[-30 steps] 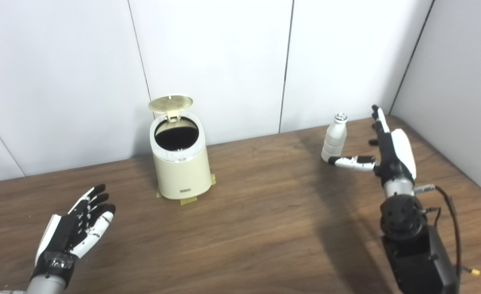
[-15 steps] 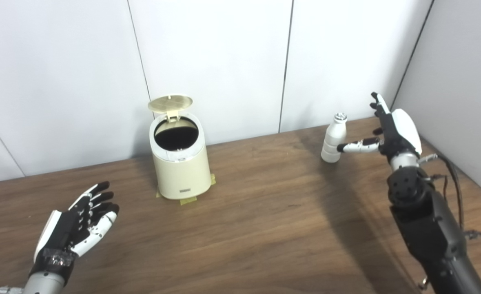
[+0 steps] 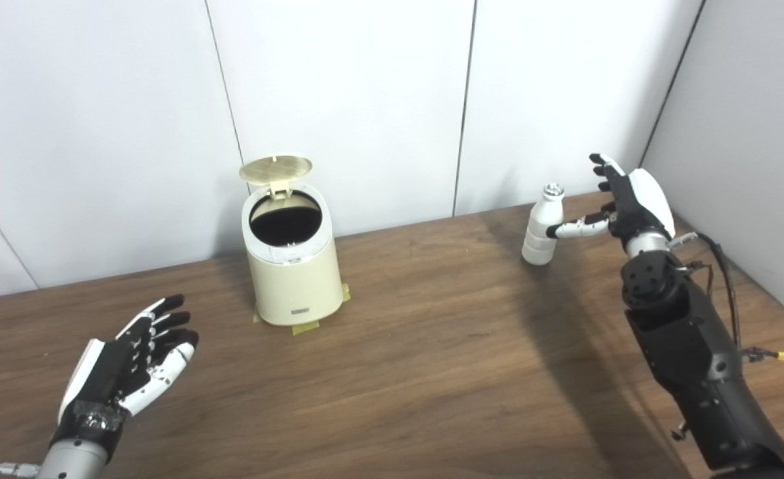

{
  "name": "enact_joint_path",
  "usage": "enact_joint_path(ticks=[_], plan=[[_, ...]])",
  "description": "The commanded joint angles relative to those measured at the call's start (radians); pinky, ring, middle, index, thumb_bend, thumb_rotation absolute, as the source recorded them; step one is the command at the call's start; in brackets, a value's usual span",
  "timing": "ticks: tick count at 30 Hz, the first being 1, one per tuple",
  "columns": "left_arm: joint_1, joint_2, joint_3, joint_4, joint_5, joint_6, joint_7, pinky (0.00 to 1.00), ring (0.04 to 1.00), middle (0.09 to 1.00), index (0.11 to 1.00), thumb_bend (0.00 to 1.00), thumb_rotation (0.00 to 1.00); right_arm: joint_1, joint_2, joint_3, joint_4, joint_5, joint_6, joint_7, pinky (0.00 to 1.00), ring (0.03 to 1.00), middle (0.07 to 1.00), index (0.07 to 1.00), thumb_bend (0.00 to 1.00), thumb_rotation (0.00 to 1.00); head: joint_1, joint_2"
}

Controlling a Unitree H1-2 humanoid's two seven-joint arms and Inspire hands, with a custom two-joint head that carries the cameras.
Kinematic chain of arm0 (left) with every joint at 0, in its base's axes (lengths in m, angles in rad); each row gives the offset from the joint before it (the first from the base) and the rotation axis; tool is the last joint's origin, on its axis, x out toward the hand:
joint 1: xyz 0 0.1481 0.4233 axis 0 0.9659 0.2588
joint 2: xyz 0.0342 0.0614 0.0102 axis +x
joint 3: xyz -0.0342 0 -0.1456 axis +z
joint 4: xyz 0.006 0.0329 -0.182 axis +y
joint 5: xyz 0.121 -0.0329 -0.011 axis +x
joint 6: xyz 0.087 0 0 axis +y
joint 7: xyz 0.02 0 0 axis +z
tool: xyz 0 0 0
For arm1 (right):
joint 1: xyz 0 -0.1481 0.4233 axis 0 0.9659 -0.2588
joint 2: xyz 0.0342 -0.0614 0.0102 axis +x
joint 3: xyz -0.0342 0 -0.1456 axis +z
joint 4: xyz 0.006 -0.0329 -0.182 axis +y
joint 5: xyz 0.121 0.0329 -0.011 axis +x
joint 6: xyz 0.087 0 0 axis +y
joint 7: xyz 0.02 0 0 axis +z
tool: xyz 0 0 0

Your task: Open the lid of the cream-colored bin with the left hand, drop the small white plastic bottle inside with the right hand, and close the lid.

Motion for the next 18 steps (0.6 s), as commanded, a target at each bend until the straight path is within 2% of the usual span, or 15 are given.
enact_joint_path(ticks=[1,5,8,18], plan=[[-0.045,0.015,0.005,-0.026,0.002,-0.019,0.002,0.80,0.824,0.860,0.915,0.37,0.38,-0.062,-0.020,0.005,0.004,0.000,-0.047,-0.029,0.68,0.814,0.856,0.884,0.90,0.11,-0.001,0.001],[-0.044,0.018,0.002,-0.030,0.003,-0.018,-0.003,0.82,0.828,0.855,0.916,0.38,0.39,-0.068,-0.019,0.015,0.037,0.026,-0.060,-0.012,0.70,0.827,0.862,0.892,0.89,0.13,0.006,0.003],[-0.043,0.020,0.001,-0.032,0.007,-0.014,-0.002,0.82,0.825,0.844,0.910,0.40,0.41,-0.070,-0.021,0.026,0.054,0.031,-0.070,-0.016,0.68,0.805,0.848,0.888,0.90,0.14,0.004,0.005],[-0.033,0.022,-0.013,-0.043,0.024,-0.014,-0.001,0.80,0.830,0.839,0.915,0.41,0.45,-0.063,-0.011,0.033,0.054,0.055,-0.056,-0.016,0.68,0.795,0.836,0.881,0.85,0.06,0.008,0.008]])
